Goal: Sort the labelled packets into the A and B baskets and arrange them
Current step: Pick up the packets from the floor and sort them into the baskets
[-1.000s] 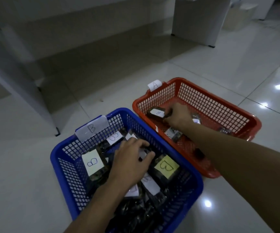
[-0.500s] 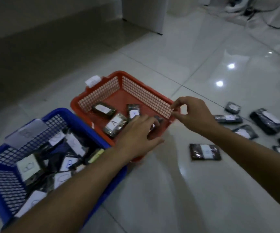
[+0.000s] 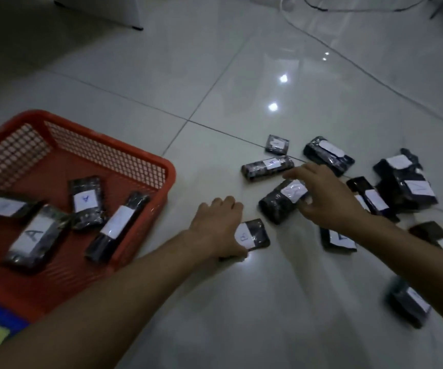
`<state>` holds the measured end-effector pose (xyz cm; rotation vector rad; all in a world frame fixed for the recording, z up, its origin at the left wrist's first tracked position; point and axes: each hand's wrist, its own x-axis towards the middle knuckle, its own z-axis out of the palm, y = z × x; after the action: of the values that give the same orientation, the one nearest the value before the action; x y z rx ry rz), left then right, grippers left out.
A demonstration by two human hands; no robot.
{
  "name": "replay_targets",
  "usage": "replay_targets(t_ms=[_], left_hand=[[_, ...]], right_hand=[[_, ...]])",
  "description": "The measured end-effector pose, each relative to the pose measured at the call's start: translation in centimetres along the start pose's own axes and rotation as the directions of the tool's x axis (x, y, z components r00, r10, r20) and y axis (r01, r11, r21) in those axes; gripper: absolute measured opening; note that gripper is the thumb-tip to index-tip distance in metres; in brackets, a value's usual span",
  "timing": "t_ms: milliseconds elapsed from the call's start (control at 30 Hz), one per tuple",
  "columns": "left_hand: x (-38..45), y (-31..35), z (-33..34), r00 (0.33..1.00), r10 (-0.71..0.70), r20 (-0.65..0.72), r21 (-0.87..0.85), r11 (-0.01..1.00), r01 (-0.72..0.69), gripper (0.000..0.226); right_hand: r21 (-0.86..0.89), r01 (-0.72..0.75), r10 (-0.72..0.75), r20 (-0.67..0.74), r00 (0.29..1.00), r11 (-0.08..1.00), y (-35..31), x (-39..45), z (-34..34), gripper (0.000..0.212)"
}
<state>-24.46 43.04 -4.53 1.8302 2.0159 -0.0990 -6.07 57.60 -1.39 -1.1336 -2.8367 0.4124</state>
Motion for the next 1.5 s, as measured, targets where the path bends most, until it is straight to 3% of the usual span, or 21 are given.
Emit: replay_targets(t_ms=[100, 200, 333, 433, 633, 833, 1000, 1100, 1233, 1367, 1500], left_hand=[[0.6, 0.3, 0.2, 1.0, -0.003, -0.028, -0.02, 1.0, 0.002, 0.059], [0.7, 0.6, -0.6, 0.999, -0.022, -0.038, -0.138, 0.99, 0.017, 0.055], [-0.8, 0.6, -2.4, 0.998, -0.059, -0.036, -0.361, 0.932, 0.042, 0.039], [-3.5, -0.6, -4.7, 0.992, -0.113, -0.061, -0.518, 0.853, 0.065, 0.03], [-13.0, -6.9, -9.1, 0.932, -0.313, -0.181, -0.659, 0.743, 0.122, 0.023], [-26.1, -13.8, -9.5, 0.788, -0.592, -0.165, -0.749, 0.596, 0.291, 0.016], [-34.3, -16.0, -6.1, 0.655, -0.746, -0.116, -0.801, 0.461, 0.382, 0.014], [-37.0, -16.7, -4.1, 0.581, -0.806, -0.113, -0.82, 0.406, 0.403, 0.013], [-38.3, -18.2, -2.3, 0.496, -0.862, -0.1, -0.835, 0.344, 0.43, 0.017], [-37.4, -18.6, -1.1, 0.472, -0.875, -0.106, -0.843, 0.33, 0.424, 0.017], [-36.2, -18.7, -0.9, 0.444, -0.887, -0.124, -0.862, 0.318, 0.394, 0.018]], right_hand=[[-0.098, -0.058, 0.063, 0.044, 0.997, 0.993, 0.7, 0.4, 0.0, 0.072], [-0.176, -0.049, 0.075, 0.14, 0.987, 0.983, 0.6, 1.0, 0.5, 0.087], [-0.275, 0.029, 0.025, 0.193, 0.981, 0.961, 0.3, 1.5, 1.7, 0.078], [-0.293, 0.06, -0.019, 0.14, 0.99, 0.954, -0.9, 1.8, 1.6, 0.063], [-0.011, 0.213, -0.213, -0.098, 0.972, 0.977, -9.4, 2.8, -0.3, 0.065], [0.186, 0.471, -0.443, -0.171, 0.88, 0.862, -24.8, 4.7, -0.3, 0.071], [0.151, 0.501, -0.496, -0.071, 0.865, 0.852, -35.5, 6.1, 4.0, 0.062], [0.012, 0.412, -0.411, -0.02, 0.911, 0.911, -38.0, 8.8, 6.0, 0.069], [-0.048, 0.352, -0.349, 0.052, 0.936, 0.935, -38.5, 11.3, 8.0, 0.063], [-0.115, 0.35, -0.341, 0.095, 0.935, 0.93, -38.8, 11.2, 9.7, 0.056], [-0.081, 0.393, -0.391, 0.035, 0.92, 0.916, -39.7, 10.2, 10.6, 0.056]])
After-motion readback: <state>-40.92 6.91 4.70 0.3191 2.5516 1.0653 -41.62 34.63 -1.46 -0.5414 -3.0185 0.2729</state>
